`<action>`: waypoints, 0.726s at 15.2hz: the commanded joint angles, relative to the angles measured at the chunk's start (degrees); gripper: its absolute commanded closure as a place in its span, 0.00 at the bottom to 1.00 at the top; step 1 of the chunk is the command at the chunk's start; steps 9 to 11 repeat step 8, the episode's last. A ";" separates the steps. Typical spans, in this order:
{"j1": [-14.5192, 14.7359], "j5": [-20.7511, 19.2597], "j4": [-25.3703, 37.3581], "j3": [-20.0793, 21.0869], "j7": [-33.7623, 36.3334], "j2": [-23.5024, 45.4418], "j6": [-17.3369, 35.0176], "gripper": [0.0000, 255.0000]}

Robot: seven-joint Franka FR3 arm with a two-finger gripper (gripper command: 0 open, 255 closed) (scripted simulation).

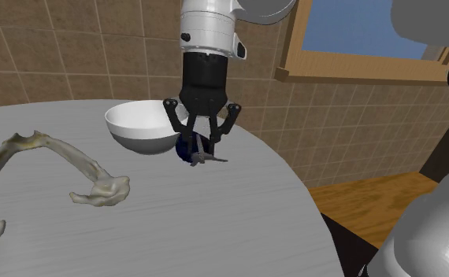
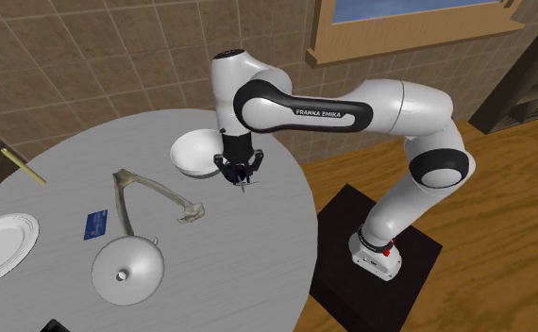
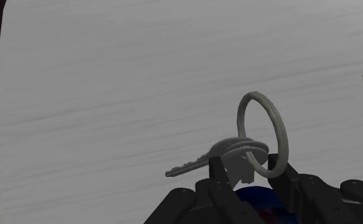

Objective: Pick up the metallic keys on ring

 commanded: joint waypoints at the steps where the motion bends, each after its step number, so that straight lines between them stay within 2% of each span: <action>1: -0.03 -0.22 2.17 0.01 0.51 0.45 -1.74 1.00; 6: 0.08 -1.13 7.86 0.38 2.14 2.35 -5.60 1.00; 11: 0.09 -1.16 8.04 0.40 2.19 2.41 -5.72 1.00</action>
